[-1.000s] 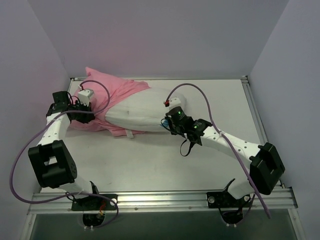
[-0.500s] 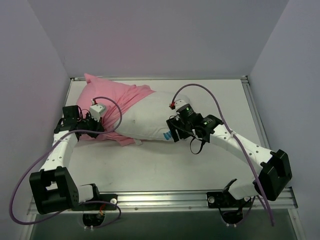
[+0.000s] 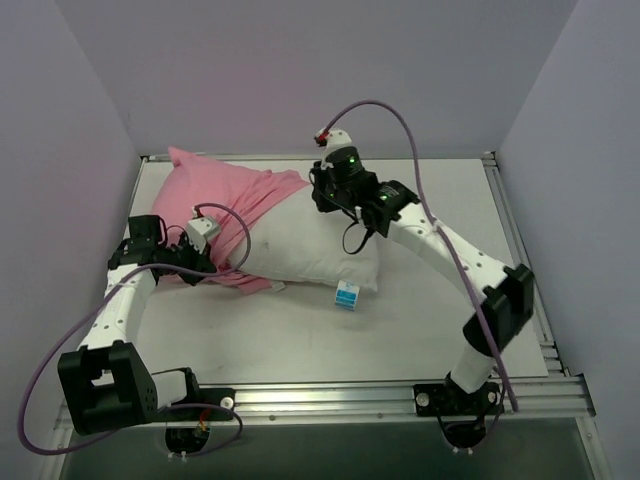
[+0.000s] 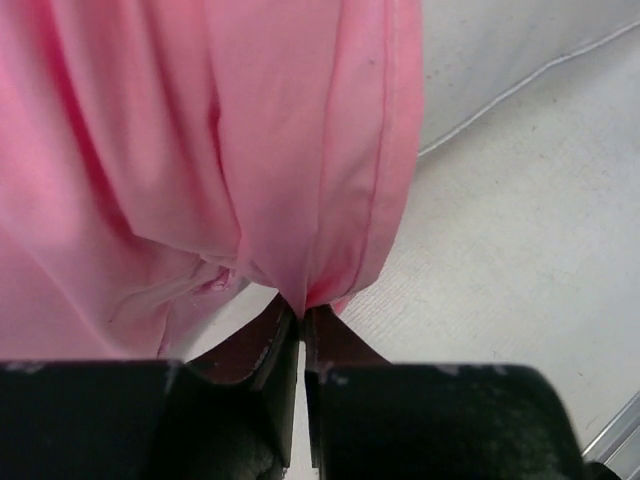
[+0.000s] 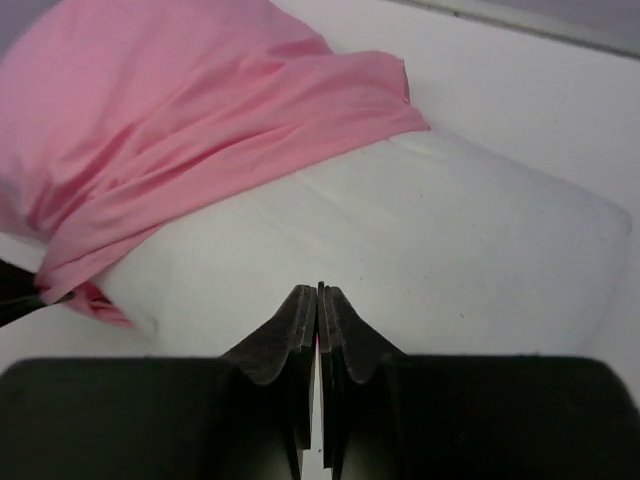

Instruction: Remove the pillowcase from the pillow

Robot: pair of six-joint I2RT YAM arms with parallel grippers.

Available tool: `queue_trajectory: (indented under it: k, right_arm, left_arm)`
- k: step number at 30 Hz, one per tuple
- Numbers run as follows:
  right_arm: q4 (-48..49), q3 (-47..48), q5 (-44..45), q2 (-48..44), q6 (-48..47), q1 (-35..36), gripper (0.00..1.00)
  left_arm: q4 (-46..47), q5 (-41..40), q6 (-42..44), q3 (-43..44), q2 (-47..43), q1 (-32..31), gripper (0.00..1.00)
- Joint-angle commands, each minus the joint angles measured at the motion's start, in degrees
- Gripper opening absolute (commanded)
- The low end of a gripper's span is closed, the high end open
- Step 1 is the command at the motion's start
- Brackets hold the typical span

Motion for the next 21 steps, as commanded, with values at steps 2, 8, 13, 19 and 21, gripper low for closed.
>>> queue_trajectory:
  k: [2, 8, 13, 19, 21]
  right_arm:
    - [-0.3, -1.8, 0.7, 12.9, 3.1, -0.5, 0.00]
    - [7.1, -15.0, -4.4, 14.2, 8.1, 0.3, 0.00]
    - [11.3, -22.7, -5.4, 13.0, 12.0, 1.4, 0.00]
    - [19.7, -30.5, -8.8, 11.6, 16.5, 1.8, 0.00]
    - [21.1, -31.5, -8.8, 11.4, 17.6, 1.7, 0.00]
  left_arm:
    - [-7.9, 5.9, 7.1, 4.0, -1.5, -0.3, 0.28]
    - [-19.7, 16.3, 10.5, 17.7, -0.7, -0.6, 0.59]
    - [-4.2, 4.5, -12.3, 28.7, 4.5, -11.9, 0.69]
    - [5.2, -21.9, -11.5, 32.3, 15.9, -30.0, 0.84]
    - [6.2, -24.6, -10.9, 35.1, 20.8, -30.9, 0.84]
